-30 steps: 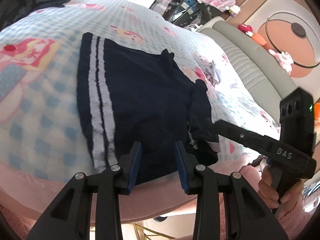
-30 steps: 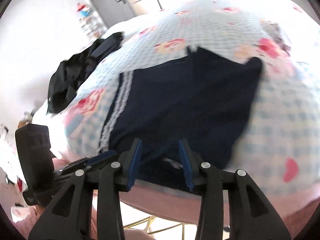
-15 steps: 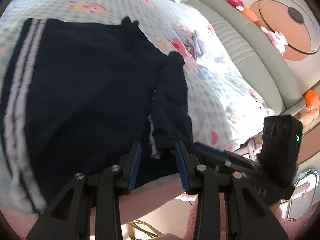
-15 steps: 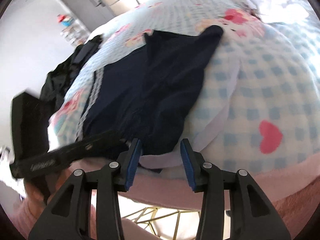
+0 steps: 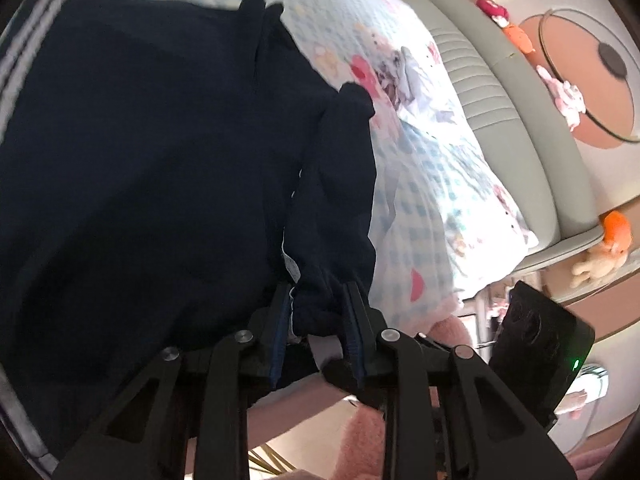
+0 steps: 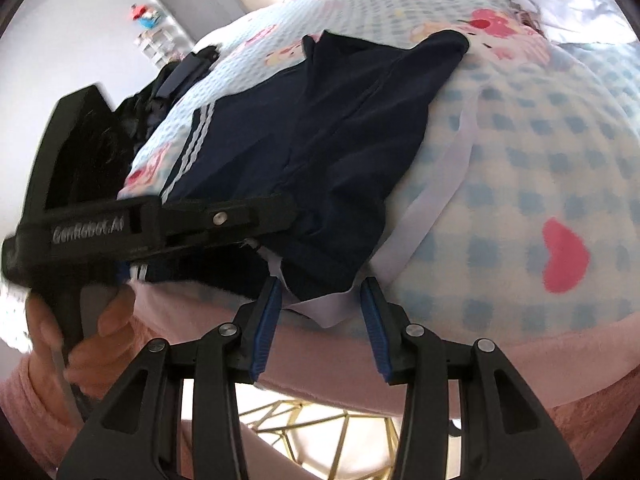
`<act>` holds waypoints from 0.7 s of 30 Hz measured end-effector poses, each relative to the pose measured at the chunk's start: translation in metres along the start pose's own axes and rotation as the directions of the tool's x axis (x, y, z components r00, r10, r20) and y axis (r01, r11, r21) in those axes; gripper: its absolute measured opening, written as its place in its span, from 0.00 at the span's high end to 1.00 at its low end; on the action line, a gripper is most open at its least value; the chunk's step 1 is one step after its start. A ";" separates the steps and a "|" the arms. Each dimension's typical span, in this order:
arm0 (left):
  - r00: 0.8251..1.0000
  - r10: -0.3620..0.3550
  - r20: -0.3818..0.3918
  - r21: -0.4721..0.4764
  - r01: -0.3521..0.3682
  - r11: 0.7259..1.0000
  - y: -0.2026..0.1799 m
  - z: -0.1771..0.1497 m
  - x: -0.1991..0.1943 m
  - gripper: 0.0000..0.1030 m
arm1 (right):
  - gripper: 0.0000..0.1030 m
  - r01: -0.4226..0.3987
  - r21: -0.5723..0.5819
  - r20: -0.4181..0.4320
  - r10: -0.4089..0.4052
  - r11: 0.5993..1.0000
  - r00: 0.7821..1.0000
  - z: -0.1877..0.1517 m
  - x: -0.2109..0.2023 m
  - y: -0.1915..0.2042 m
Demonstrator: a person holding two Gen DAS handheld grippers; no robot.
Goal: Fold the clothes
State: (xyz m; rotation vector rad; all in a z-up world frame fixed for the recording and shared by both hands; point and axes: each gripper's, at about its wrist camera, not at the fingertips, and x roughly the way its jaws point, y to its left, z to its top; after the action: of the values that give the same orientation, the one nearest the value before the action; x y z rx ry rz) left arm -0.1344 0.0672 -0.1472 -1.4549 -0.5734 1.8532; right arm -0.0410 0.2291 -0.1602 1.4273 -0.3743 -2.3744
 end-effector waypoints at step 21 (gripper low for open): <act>0.970 -0.001 0.242 -0.017 0.005 1.000 -0.003 -0.013 -0.085 0.90 | 0.59 -0.133 -0.066 0.074 0.138 0.989 0.988 0.000 -0.015 0.010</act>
State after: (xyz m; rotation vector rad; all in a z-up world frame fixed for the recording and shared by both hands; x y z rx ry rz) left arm -0.1111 0.0044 -0.0939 -1.2450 -0.7096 2.0438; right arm -0.0332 0.2262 -0.1441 1.2444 -0.4028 -2.3162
